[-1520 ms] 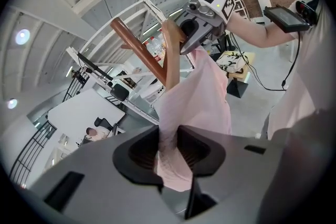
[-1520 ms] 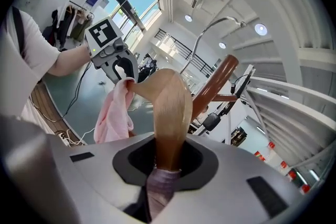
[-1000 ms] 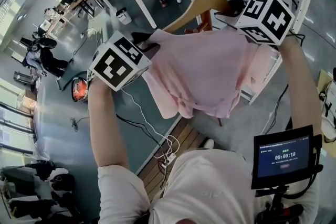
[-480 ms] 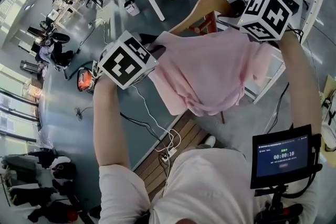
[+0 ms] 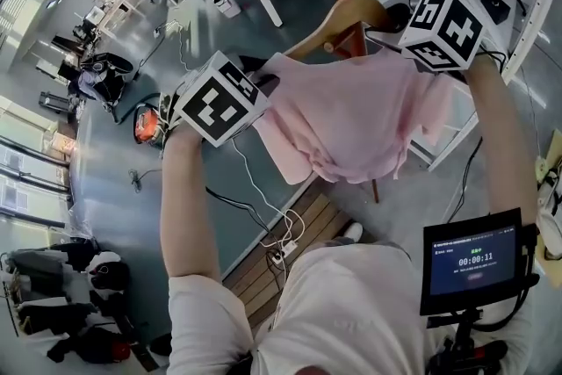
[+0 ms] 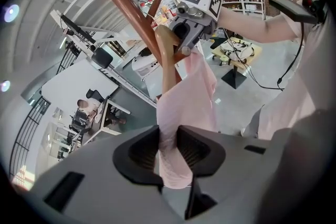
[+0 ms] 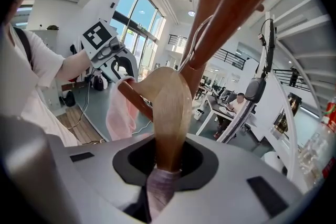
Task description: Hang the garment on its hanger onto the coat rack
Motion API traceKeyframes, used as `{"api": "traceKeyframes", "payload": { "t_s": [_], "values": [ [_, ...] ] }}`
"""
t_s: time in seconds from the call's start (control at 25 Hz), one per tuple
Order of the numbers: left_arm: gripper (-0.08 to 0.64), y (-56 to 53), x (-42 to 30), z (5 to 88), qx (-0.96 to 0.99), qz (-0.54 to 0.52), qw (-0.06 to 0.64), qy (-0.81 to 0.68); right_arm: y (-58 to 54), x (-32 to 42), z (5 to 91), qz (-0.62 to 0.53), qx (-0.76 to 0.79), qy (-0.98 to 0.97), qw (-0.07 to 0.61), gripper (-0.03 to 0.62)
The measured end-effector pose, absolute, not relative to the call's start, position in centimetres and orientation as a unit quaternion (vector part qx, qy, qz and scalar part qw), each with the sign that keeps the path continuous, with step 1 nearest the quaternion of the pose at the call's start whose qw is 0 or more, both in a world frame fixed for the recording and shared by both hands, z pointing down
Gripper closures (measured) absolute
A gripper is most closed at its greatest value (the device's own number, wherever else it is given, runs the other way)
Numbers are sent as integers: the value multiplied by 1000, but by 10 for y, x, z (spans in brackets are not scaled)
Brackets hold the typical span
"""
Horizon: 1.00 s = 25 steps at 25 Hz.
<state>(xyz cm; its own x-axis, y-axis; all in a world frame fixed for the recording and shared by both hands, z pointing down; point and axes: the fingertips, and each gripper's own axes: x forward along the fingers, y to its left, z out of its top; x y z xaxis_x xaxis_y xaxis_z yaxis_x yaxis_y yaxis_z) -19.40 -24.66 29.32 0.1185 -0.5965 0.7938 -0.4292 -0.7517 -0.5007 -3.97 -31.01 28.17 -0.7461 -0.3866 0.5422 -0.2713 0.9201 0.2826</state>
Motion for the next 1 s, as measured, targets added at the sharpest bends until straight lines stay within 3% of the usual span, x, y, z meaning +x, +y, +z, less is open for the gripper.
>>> {"api": "traceKeyframes", "payload": {
  "t_s": [1.0],
  "values": [
    [446, -285, -201, 319, -713, -581, 104, 378, -317, -38, 293, -120, 210, -912, 330, 528]
  ]
}}
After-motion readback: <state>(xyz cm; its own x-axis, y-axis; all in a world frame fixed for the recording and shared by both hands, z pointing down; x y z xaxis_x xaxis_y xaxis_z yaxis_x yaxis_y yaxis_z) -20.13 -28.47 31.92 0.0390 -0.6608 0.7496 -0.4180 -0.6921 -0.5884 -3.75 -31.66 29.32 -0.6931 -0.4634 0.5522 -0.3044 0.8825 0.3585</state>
